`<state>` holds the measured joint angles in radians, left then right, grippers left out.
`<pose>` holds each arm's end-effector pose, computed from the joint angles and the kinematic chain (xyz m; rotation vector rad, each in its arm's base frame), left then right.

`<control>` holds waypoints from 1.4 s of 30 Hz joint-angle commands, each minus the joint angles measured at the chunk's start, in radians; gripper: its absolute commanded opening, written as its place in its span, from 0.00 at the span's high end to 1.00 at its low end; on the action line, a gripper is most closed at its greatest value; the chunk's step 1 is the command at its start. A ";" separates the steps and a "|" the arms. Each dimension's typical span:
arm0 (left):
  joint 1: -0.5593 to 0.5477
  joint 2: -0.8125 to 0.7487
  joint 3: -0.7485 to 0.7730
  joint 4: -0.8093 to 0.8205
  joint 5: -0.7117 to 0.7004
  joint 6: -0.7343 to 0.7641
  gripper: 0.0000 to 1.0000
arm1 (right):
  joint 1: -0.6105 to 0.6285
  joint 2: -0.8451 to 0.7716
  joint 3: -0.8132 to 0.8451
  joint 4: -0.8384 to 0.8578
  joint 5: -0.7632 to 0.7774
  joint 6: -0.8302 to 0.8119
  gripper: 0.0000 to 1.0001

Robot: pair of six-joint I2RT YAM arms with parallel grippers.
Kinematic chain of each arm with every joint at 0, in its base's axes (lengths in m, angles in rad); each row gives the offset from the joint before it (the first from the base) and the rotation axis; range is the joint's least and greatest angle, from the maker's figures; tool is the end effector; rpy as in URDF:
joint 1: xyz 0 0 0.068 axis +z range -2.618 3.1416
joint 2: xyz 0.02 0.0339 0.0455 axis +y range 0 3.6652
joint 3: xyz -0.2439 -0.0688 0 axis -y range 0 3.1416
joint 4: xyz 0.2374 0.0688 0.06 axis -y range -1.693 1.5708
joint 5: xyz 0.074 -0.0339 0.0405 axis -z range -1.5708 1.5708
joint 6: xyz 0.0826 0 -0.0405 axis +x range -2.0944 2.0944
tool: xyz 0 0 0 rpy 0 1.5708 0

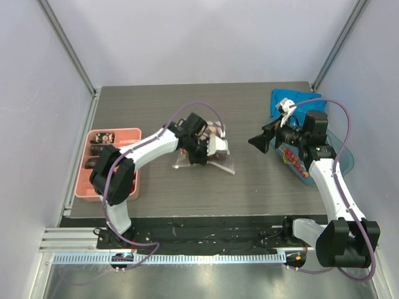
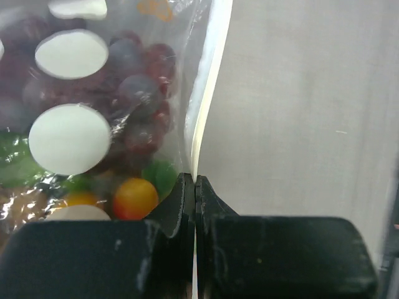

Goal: Place the food in the zip-top bag and seal the zipper
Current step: Place the zipper food storage bag at the center of the board, then reset both arms

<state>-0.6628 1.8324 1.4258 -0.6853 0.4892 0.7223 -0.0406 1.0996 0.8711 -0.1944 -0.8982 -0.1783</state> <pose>0.2856 -0.2721 0.1799 1.7708 1.8879 -0.6258 0.2709 0.0537 0.2840 -0.6868 1.7660 0.7389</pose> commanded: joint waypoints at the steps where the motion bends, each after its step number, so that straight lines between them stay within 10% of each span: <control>1: -0.057 -0.156 -0.103 0.112 0.029 -0.050 1.00 | -0.008 -0.055 -0.020 0.015 0.016 0.013 0.00; 8: -0.116 -0.205 -0.240 0.141 0.017 -0.152 0.96 | -0.008 -0.075 -0.041 -0.008 0.024 0.013 0.00; 15: -0.118 -0.239 -0.090 -0.054 0.066 -0.276 0.45 | -0.008 -0.096 -0.020 -0.054 0.039 0.007 0.00; 17: -0.118 -0.295 -0.039 -0.092 0.101 -0.305 0.00 | -0.008 -0.104 -0.014 -0.062 0.045 0.016 0.00; 23: -0.038 -0.394 0.127 -0.120 0.060 -0.487 0.00 | -0.010 -0.115 0.032 -0.066 0.091 0.115 0.00; 30: 0.465 -0.118 0.593 -0.387 0.271 -0.898 0.00 | -0.015 -0.058 0.143 -0.137 0.220 0.230 0.00; 42: 0.700 -0.237 0.289 -0.309 -0.146 -0.811 0.00 | -0.048 0.219 0.359 -0.283 0.492 0.298 0.00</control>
<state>0.0235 1.6913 1.8584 -1.0008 0.4480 -0.1268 -0.0788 1.2579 1.1522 -0.4236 -0.5129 0.0940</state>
